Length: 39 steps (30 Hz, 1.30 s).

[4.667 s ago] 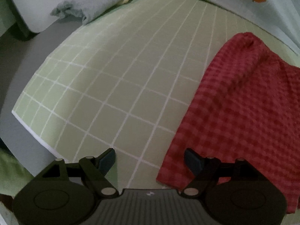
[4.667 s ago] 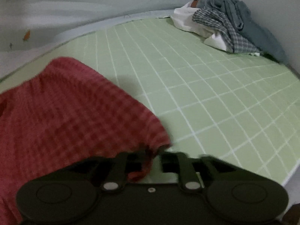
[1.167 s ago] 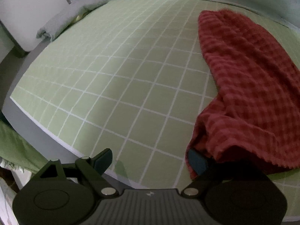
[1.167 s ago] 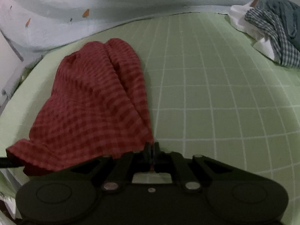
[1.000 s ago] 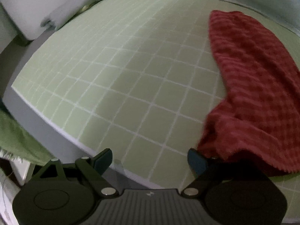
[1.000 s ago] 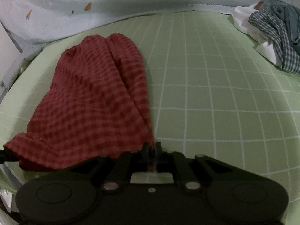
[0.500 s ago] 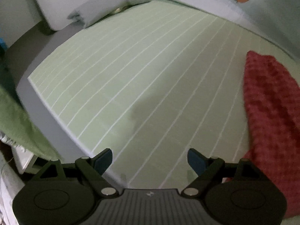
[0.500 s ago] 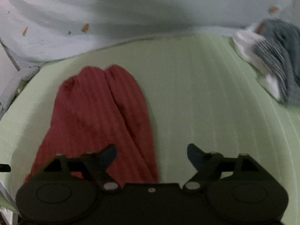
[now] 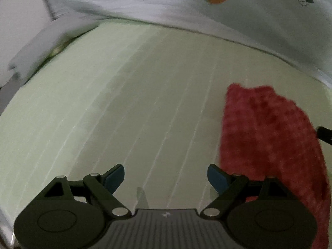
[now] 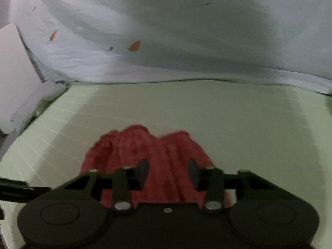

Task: Fold clothes

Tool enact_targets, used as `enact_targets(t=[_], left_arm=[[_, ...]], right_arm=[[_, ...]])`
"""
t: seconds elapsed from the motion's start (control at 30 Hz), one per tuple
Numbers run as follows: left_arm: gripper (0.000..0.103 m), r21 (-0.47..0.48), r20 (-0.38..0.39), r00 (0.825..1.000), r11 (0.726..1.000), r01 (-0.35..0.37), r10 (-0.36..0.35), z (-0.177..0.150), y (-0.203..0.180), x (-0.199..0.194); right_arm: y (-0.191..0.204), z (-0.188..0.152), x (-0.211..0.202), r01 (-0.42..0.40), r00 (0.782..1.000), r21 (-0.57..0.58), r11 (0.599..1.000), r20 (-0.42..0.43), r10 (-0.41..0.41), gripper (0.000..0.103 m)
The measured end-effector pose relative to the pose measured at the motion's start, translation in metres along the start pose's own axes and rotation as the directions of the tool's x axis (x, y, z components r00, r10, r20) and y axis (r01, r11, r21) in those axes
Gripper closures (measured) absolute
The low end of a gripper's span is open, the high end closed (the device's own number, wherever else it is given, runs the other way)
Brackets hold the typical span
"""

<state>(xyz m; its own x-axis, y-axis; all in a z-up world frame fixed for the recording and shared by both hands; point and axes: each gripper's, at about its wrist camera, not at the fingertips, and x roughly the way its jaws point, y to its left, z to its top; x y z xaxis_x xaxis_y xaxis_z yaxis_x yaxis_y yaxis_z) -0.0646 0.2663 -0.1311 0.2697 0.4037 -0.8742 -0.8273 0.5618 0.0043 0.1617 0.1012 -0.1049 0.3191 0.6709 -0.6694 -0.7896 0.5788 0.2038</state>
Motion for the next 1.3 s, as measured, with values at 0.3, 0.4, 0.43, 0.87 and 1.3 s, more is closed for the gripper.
enact_targets(t=[0.3,0.4,0.43,0.87,1.3], left_arm=[[0.015,0.009,0.012,0.999,0.999,0.032,-0.033,0.036,-0.026,0.029],[0.015,0.017,0.025,0.999,0.999,0.038,-0.038,0.038,-0.029,0.025],[0.015,0.019,0.029,0.999,0.999,0.038,-0.039,0.04,-0.03,0.026],[0.016,0.075,0.059,0.994,0.993,0.09,-0.095,0.045,-0.057,0.024],[0.016,0.093,-0.02,0.996,0.991,0.092,-0.091,0.024,-0.065,0.041]], right_arm=[[0.013,0.02,0.068,-0.115,0.991,-0.107,0.988,-0.084,0.106,0.1],[0.012,0.022,0.056,-0.126,0.992,-0.112,0.986,-0.024,0.124,0.102],[0.011,0.024,0.048,-0.125,0.992,-0.113,0.986,0.006,0.126,0.102],[-0.063,0.03,0.039,0.112,0.992,0.09,0.99,0.05,-0.117,0.097],[-0.068,-0.025,0.028,0.103,0.992,0.18,0.978,-0.091,-0.088,0.074]])
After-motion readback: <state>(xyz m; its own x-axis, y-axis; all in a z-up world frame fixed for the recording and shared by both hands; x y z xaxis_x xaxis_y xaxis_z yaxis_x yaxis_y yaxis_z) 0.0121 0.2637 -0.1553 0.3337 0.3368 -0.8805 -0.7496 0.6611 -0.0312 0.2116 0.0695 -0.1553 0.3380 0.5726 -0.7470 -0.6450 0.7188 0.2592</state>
